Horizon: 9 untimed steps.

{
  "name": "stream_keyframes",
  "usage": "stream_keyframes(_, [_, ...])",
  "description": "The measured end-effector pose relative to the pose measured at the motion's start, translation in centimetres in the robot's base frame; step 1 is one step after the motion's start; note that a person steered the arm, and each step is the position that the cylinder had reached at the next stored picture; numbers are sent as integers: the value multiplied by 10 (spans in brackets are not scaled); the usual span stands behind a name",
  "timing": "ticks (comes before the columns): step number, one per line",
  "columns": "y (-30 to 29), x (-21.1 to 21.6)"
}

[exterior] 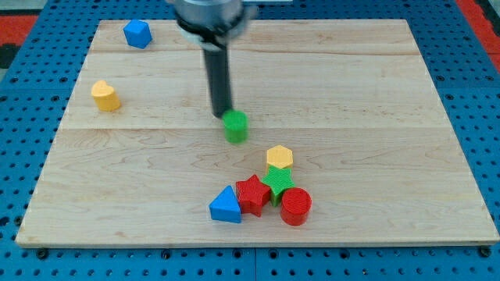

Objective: Move green circle and yellow heart towards bottom center

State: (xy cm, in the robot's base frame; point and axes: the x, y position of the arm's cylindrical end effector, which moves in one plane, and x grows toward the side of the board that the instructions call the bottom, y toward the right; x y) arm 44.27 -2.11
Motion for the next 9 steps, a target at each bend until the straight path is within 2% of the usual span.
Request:
stream_keyframes(2, [-14,-27])
stream_keyframes(3, [-61,-106])
stream_keyframes(4, [-158,-120])
stream_keyframes(5, [-236,-108])
stream_keyframes(6, [-224,-81])
stream_keyframes(7, [-131,-26])
stream_keyframes(9, [-236,-25])
